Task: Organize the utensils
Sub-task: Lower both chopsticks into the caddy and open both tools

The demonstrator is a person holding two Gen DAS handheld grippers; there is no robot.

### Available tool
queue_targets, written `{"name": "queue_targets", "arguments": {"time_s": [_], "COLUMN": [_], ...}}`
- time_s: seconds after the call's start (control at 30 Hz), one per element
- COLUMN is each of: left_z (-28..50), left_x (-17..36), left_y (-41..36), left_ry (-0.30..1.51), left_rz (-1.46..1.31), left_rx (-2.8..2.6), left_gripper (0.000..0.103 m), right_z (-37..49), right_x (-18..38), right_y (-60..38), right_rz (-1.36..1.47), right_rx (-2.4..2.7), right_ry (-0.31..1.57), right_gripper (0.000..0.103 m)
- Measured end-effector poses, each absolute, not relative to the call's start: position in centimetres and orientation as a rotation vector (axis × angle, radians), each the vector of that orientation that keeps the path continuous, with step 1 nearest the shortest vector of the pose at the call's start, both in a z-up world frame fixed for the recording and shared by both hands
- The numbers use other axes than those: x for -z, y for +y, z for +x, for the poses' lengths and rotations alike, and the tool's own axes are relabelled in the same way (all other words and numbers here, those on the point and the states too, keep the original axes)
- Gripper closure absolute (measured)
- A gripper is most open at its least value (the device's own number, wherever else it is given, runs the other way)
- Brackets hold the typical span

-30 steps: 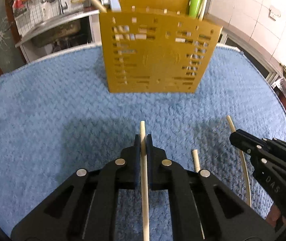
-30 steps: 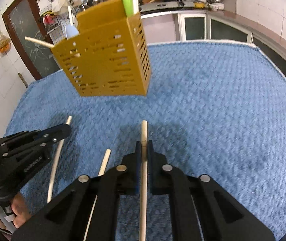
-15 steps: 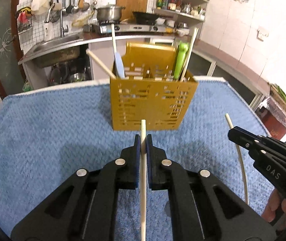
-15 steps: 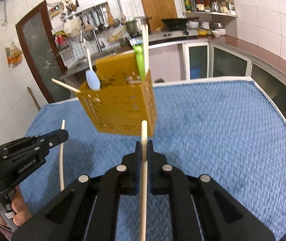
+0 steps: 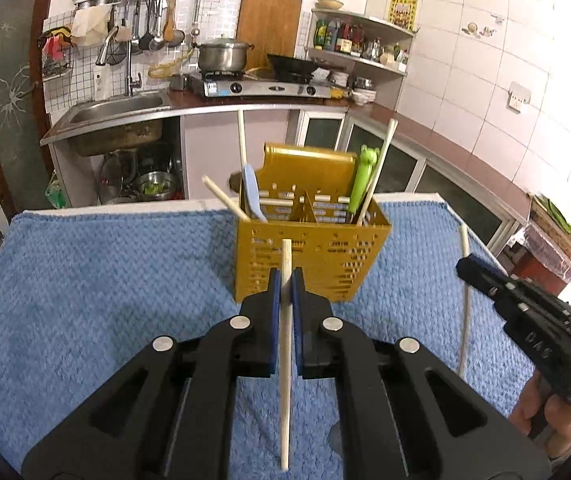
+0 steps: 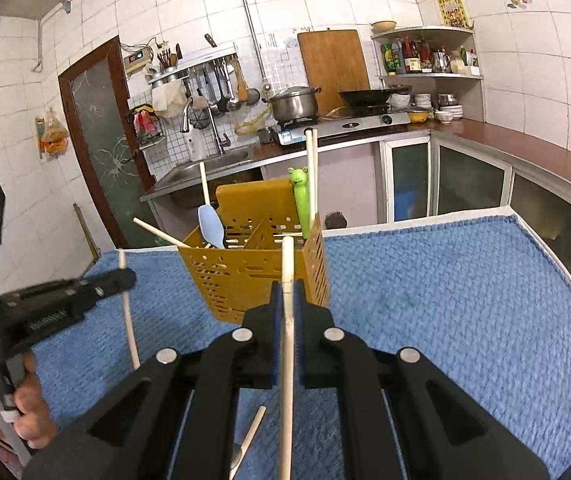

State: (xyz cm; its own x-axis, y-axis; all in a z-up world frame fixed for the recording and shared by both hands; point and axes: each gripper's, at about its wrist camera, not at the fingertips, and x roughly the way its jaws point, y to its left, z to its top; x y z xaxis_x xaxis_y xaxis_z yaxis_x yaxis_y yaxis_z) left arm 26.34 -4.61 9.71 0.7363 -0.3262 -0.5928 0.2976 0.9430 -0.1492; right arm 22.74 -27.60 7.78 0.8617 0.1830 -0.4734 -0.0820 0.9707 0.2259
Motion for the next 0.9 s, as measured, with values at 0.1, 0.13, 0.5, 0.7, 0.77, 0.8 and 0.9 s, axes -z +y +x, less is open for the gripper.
{"name": "queue_targets", "arguments": {"time_s": [0.1, 0.13, 0.5, 0.7, 0.77, 0.8, 0.9], "left_z": [26.6, 26.7, 29.0, 32.6, 33.7, 34.4, 36.1], "left_x": [-11.2, -11.8, -21.5, -25.1, -25.4, -25.3, -24.4], "left_y": [-4.4, -4.4, -4.3, -5.0, -5.3, -5.5, -5.7], "left_ry": [0.630, 0.620, 0.467, 0.427, 0.418, 0.412, 0.424], "left_rz": [-0.050, -0.048, -0.046, -0.052, -0.052, -0.048, -0.070], "left_rx": [0.348, 0.350, 0.344, 0.304, 0.293, 0.280, 0.282], "left_gripper": [0.098, 0.098, 0.099, 0.099, 0.099, 0.099, 0.099], "right_z": [23.5, 23.7, 26.4, 30.3, 31.5, 32.1, 33.4], "right_x": [-8.0, -8.1, -15.9, -19.7, -20.3, -20.4, -20.2], "right_y": [-27.6, -27.5, -27.5, -27.2, -27.1, -27.1, -27.0], "right_rz": [0.199, 0.187, 0.168, 0.169, 0.158, 0.157, 0.163], "right_rx": [-0.136, -0.128, -0.088, -0.052, -0.024, -0.013, 0.008], "right_ry": [0.521, 0.519, 0.335, 0.242, 0.199, 0.174, 0.115], "right_gripper": [0.097, 0.097, 0.097, 0.097, 0.097, 0.097, 0.097]}}
